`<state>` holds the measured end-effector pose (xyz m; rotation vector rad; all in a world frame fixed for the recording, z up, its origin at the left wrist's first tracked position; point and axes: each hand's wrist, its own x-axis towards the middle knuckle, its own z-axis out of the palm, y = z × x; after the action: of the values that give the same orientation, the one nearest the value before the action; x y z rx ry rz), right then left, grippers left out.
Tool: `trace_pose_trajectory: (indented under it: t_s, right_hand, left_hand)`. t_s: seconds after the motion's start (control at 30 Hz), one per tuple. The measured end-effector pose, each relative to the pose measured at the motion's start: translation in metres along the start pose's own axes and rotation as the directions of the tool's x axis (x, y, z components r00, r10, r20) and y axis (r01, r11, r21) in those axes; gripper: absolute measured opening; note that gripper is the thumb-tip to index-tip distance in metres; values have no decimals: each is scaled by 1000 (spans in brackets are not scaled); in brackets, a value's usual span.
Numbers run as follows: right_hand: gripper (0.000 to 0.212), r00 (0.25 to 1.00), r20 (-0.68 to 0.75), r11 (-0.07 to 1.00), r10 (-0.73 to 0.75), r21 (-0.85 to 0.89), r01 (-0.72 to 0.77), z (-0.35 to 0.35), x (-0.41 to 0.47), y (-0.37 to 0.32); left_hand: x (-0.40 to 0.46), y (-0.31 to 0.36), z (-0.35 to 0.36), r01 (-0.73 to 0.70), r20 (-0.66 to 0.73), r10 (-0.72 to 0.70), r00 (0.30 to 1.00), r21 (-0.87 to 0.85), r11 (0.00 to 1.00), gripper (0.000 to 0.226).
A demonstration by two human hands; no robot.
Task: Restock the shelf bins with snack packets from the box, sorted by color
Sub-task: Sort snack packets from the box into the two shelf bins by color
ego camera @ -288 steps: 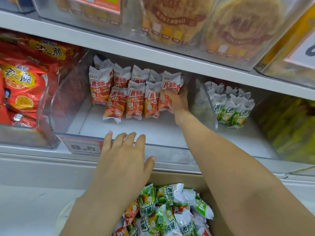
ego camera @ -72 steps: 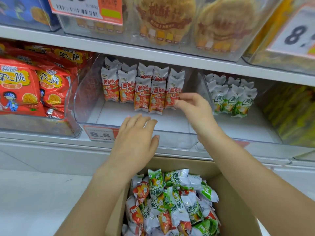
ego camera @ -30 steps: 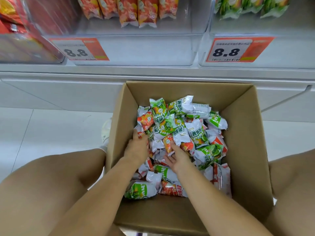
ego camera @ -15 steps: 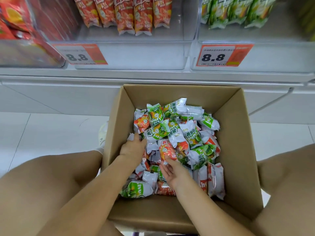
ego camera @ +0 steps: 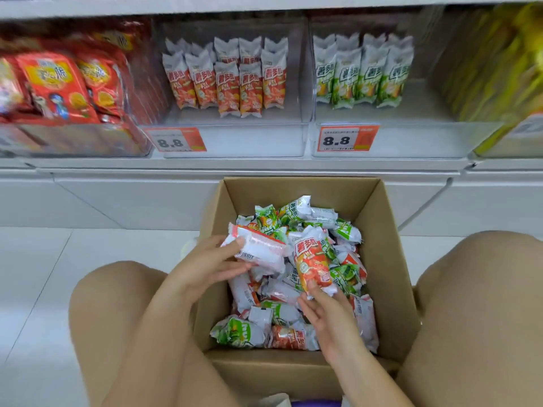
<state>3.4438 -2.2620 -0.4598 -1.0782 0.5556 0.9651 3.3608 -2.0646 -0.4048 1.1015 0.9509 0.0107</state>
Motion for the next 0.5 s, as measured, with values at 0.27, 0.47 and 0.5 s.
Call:
trace_pose_trajectory:
  t_s: [0.27, 0.47, 0.5]
  right_hand:
    - [66, 958, 252, 975, -136, -137, 175, 7, -34, -26]
    - [73, 938, 288, 921, -191, -277, 272, 5, -47, -30]
    - [68, 935, 297, 911, -196, -296, 286, 5, -47, -31]
  left_hand:
    - [-38, -8, 26, -247, 109, 301, 947, -351, 903, 53]
    - [-50, -28, 49, -609, 44, 609, 792, 120, 784, 45]
    - [-51, -33, 54, -639, 68, 640, 765, 198, 743, 48]
